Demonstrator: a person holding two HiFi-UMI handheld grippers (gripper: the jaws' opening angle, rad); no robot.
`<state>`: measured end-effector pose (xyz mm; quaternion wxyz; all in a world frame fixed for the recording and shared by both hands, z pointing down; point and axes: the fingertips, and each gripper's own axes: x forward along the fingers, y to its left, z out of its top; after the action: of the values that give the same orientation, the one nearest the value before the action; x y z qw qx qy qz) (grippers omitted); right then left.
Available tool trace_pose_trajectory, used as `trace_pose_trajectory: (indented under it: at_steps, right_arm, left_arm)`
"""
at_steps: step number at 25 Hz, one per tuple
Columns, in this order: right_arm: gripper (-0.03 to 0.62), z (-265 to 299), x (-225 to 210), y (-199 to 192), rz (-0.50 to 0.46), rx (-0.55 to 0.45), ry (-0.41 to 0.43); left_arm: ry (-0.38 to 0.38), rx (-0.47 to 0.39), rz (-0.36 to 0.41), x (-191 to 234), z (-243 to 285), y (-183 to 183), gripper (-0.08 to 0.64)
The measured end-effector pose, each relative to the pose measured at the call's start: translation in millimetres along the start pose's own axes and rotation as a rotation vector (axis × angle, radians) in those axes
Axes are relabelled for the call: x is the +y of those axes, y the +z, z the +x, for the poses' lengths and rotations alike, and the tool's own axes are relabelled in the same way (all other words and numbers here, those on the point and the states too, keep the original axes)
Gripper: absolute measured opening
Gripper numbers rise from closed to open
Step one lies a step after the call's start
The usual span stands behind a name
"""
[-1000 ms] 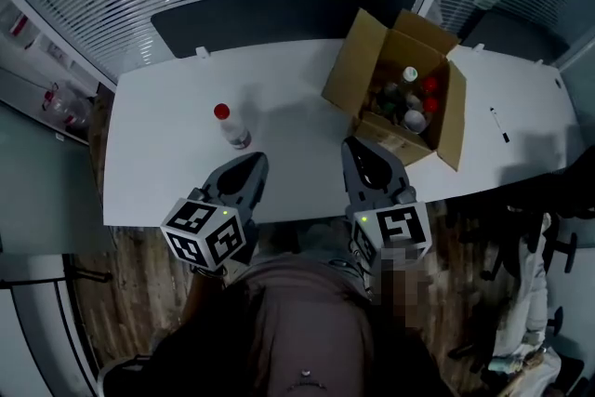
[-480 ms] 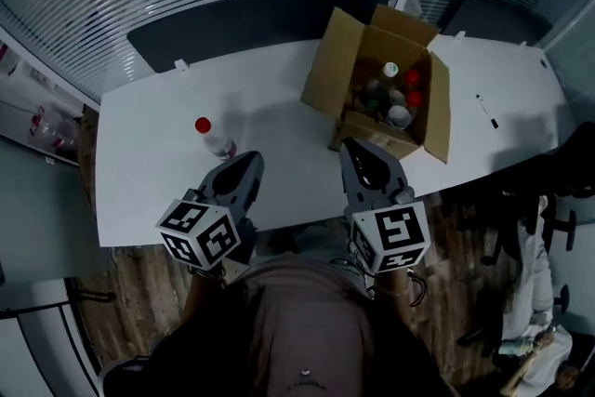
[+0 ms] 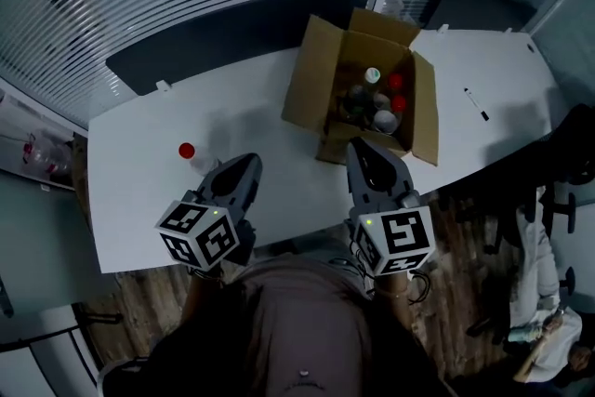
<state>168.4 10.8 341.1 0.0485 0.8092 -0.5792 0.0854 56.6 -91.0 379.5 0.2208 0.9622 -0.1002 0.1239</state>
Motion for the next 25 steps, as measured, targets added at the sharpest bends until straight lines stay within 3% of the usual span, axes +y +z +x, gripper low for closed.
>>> trace_pose_trajectory:
  at_steps: [12, 25]
  right_arm:
    - [0.04, -3, -75, 1, 0.005, 0.023, -0.166]
    - [0.118, 17, -130, -15, 0.0, 0.106, -0.186]
  left_arm:
    - [-0.047, 0.058, 0.009, -18, 38, 5, 0.008]
    - [-0.036, 0.116, 0.013, -23, 75, 3, 0.008]
